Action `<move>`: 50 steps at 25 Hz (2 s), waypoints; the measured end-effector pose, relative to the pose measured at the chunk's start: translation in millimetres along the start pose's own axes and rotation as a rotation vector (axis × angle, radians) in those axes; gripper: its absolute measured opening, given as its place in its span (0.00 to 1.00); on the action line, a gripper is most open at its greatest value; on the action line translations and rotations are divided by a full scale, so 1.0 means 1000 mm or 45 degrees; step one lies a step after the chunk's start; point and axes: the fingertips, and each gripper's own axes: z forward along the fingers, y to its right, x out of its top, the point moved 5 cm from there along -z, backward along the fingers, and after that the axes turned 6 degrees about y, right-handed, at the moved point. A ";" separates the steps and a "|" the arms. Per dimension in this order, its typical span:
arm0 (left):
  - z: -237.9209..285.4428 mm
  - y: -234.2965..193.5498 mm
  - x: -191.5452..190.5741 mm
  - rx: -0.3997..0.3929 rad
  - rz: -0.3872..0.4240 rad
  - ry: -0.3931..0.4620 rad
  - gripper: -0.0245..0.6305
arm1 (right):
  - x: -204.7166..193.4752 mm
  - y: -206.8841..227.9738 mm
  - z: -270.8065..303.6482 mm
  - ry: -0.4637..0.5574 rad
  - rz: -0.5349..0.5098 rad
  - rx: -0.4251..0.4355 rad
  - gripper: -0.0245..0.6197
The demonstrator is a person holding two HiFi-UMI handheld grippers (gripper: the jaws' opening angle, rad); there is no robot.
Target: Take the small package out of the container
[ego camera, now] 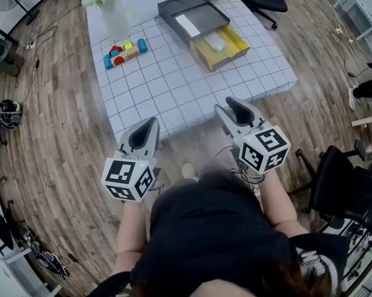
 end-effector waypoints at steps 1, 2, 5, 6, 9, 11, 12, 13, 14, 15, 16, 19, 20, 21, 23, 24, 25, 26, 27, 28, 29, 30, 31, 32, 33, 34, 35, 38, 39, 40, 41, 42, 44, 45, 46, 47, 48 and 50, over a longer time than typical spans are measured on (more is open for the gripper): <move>0.003 -0.003 0.001 -0.004 -0.002 -0.002 0.08 | 0.002 0.002 0.003 -0.009 -0.001 0.002 0.28; 0.006 -0.005 0.002 -0.006 -0.005 -0.003 0.08 | 0.004 0.005 0.006 -0.018 -0.005 0.007 0.27; 0.017 -0.010 0.006 -0.004 -0.025 0.000 0.08 | 0.011 0.015 0.017 -0.034 -0.024 0.008 0.27; 0.021 -0.011 0.009 -0.001 -0.030 0.003 0.08 | 0.014 0.020 0.021 -0.035 -0.028 0.006 0.27; 0.033 -0.014 0.016 0.018 -0.030 0.017 0.08 | 0.021 0.035 0.038 -0.032 -0.033 0.016 0.27; 0.043 -0.019 0.021 0.036 -0.023 0.022 0.08 | 0.024 0.045 0.054 -0.035 -0.043 0.037 0.27; 0.048 -0.022 0.023 0.049 -0.021 0.022 0.08 | 0.026 0.049 0.063 -0.043 -0.052 0.050 0.27; 0.054 -0.024 0.025 0.063 -0.023 0.022 0.08 | 0.028 0.053 0.071 -0.052 -0.065 0.064 0.28; 0.059 -0.027 0.026 0.078 -0.029 0.022 0.08 | 0.032 0.057 0.078 -0.062 -0.081 0.078 0.28; 0.065 -0.030 0.027 0.093 -0.036 0.022 0.08 | 0.036 0.062 0.085 -0.069 -0.095 0.089 0.28; 0.072 -0.033 0.029 0.106 -0.041 0.021 0.08 | 0.040 0.068 0.092 -0.076 -0.106 0.098 0.29; 0.094 -0.042 0.034 0.140 -0.053 0.014 0.08 | 0.048 0.089 0.111 -0.108 -0.124 0.115 0.29; 0.101 -0.045 0.035 0.149 -0.058 0.011 0.08 | 0.049 0.096 0.117 -0.125 -0.130 0.119 0.29; 0.109 -0.046 0.035 0.157 -0.064 0.007 0.08 | 0.050 0.104 0.123 -0.144 -0.135 0.122 0.30; 0.126 -0.048 0.035 0.169 -0.074 -0.006 0.08 | 0.052 0.119 0.134 -0.180 -0.139 0.129 0.30; 0.134 -0.049 0.036 0.174 -0.078 -0.013 0.08 | 0.052 0.126 0.139 -0.196 -0.139 0.133 0.30; 0.141 -0.051 0.036 0.180 -0.082 -0.020 0.08 | 0.053 0.133 0.145 -0.210 -0.140 0.140 0.30; 0.149 -0.052 0.037 0.185 -0.086 -0.025 0.08 | 0.054 0.139 0.150 -0.224 -0.144 0.148 0.30; 0.157 -0.053 0.038 0.190 -0.090 -0.030 0.08 | 0.055 0.144 0.154 -0.236 -0.152 0.157 0.31; 0.165 -0.054 0.040 0.195 -0.093 -0.035 0.08 | 0.056 0.150 0.159 -0.249 -0.161 0.165 0.31; 0.172 -0.054 0.041 0.198 -0.094 -0.041 0.08 | 0.056 0.156 0.163 -0.263 -0.169 0.172 0.31; 0.179 -0.054 0.041 0.201 -0.096 -0.048 0.08 | 0.057 0.162 0.167 -0.278 -0.174 0.179 0.31; 0.186 -0.054 0.042 0.203 -0.098 -0.054 0.08 | 0.057 0.168 0.171 -0.296 -0.178 0.185 0.31; 0.193 -0.054 0.043 0.205 -0.099 -0.059 0.08 | 0.056 0.173 0.174 -0.316 -0.180 0.192 0.31; 0.199 -0.054 0.043 0.206 -0.100 -0.064 0.08 | 0.056 0.178 0.178 -0.337 -0.184 0.199 0.31; 0.205 -0.055 0.044 0.207 -0.099 -0.068 0.08 | 0.055 0.183 0.182 -0.358 -0.189 0.205 0.31; 0.211 -0.056 0.045 0.209 -0.098 -0.073 0.08 | 0.054 0.188 0.187 -0.379 -0.199 0.212 0.31; 0.227 -0.059 0.046 0.219 -0.101 -0.092 0.08 | 0.051 0.199 0.199 -0.442 -0.253 0.233 0.31; 0.231 -0.060 0.045 0.223 -0.105 -0.099 0.08 | 0.050 0.201 0.202 -0.463 -0.277 0.239 0.31; 0.235 -0.061 0.044 0.227 -0.109 -0.105 0.08 | 0.048 0.204 0.206 -0.483 -0.302 0.246 0.31; 0.239 -0.062 0.043 0.232 -0.112 -0.111 0.08 | 0.047 0.206 0.209 -0.503 -0.327 0.253 0.32; 0.243 -0.063 0.042 0.236 -0.116 -0.118 0.08 | 0.045 0.208 0.212 -0.523 -0.349 0.262 0.32; 0.250 -0.065 0.039 0.245 -0.124 -0.130 0.08 | 0.039 0.211 0.218 -0.566 -0.380 0.286 0.32; 0.254 -0.066 0.038 0.249 -0.129 -0.136 0.08 | 0.036 0.213 0.221 -0.589 -0.391 0.299 0.32; 0.257 -0.068 0.037 0.253 -0.133 -0.143 0.08 | 0.033 0.214 0.224 -0.612 -0.402 0.312 0.32; 0.260 -0.069 0.036 0.258 -0.136 -0.149 0.08 | 0.031 0.215 0.227 -0.633 -0.414 0.324 0.32; 0.263 -0.070 0.035 0.263 -0.139 -0.155 0.08 | 0.028 0.216 0.230 -0.656 -0.429 0.335 0.32; 0.268 -0.072 0.032 0.273 -0.144 -0.168 0.08 | 0.022 0.217 0.234 -0.701 -0.460 0.355 0.32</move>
